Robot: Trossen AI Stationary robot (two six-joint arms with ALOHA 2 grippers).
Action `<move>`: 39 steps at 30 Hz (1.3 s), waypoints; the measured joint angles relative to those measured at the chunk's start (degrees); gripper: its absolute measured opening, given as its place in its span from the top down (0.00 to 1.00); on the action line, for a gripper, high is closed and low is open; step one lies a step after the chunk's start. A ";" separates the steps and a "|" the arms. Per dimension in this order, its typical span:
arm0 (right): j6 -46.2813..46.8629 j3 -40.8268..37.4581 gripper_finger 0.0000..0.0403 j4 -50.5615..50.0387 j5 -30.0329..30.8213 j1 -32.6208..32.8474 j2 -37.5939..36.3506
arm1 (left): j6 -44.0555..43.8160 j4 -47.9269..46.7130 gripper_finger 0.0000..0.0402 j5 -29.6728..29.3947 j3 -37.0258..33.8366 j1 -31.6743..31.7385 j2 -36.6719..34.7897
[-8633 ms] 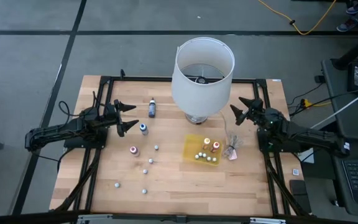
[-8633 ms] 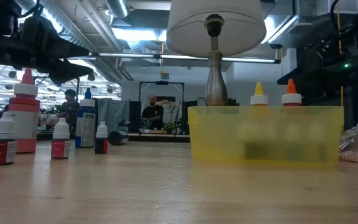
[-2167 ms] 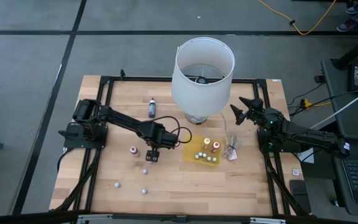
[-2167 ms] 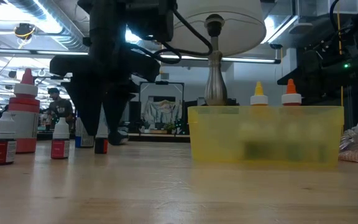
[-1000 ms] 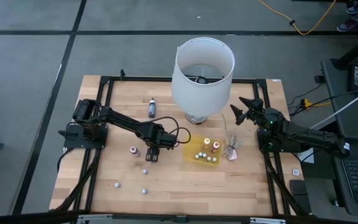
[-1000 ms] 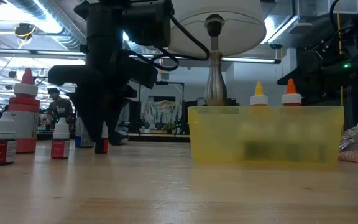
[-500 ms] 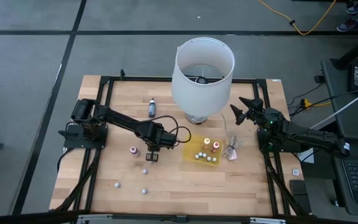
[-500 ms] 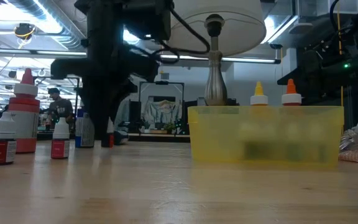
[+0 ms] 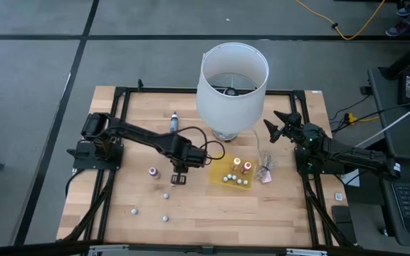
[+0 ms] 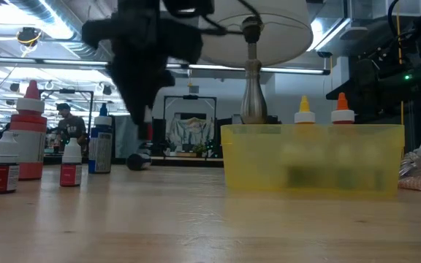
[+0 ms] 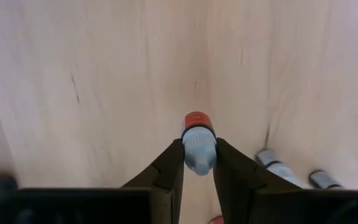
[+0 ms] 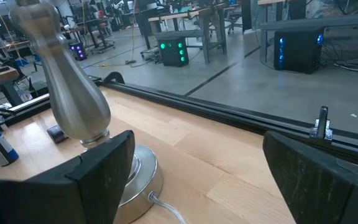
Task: Pick & Place food coloring
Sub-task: Put the red food coloring bottle into the yellow bin
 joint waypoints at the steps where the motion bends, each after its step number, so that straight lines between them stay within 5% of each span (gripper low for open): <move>1: -0.04 0.00 0.12 0.00 -0.01 0.00 0.00 | 0.01 -0.18 0.83 0.00 0.89 0.00 0.00; 14: 0.05 0.00 0.12 -0.01 -0.01 0.00 0.00 | 2.13 -0.92 0.83 -1.22 10.97 0.37 1.38; 39: -0.02 0.00 0.12 -0.02 0.00 0.00 -0.01 | 8.57 -4.19 0.82 -1.22 39.08 0.71 24.47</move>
